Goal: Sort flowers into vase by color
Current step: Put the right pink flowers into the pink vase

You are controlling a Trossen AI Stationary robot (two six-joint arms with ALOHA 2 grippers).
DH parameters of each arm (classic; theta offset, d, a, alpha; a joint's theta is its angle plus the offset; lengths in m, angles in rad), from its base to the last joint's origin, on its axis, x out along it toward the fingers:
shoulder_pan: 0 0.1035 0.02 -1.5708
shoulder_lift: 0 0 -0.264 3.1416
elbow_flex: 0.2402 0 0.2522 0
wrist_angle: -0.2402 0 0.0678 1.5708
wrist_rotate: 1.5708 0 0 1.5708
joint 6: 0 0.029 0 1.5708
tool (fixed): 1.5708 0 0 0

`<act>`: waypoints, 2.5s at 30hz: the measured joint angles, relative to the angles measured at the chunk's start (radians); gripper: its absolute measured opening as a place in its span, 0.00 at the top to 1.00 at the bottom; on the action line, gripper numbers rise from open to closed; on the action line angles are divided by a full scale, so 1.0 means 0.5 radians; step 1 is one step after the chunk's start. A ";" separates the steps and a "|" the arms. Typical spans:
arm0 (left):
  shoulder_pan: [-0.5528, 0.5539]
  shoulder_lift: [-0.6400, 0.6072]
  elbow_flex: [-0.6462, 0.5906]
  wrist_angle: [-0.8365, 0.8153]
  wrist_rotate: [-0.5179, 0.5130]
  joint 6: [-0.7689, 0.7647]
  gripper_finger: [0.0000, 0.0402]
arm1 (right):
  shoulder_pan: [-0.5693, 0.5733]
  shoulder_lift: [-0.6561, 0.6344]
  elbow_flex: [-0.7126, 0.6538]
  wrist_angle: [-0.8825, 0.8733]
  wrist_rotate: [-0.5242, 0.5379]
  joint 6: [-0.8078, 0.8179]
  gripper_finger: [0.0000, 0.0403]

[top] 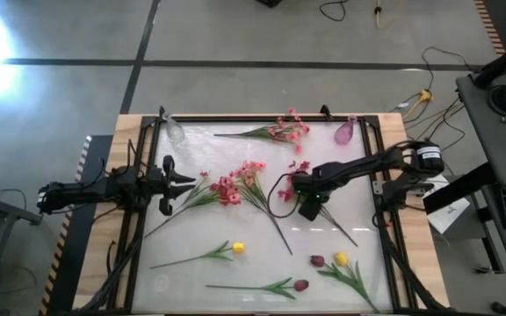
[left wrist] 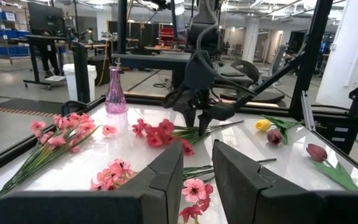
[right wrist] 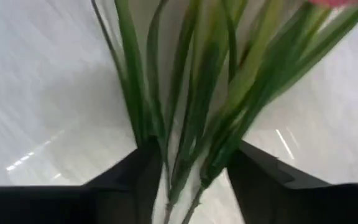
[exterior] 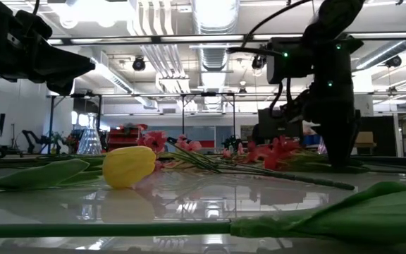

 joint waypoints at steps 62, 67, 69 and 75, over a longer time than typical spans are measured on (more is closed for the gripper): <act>-0.001 0.000 0.000 -0.001 0.000 0.000 0.81 | -1.419 -1.527 -0.305 1.674 1.364 -1.414 0.97; 0.000 -0.001 0.000 0.012 -0.093 -0.084 0.81 | -1.419 -1.527 -0.351 1.546 1.397 -1.407 0.87; 0.000 -0.001 0.000 0.016 -0.140 -0.123 0.81 | -1.419 -1.530 -0.342 1.460 1.398 -1.409 0.80; 0.001 -0.001 0.000 0.143 -0.231 -0.319 0.81 | -1.419 -1.514 -0.130 0.963 1.312 -1.264 0.61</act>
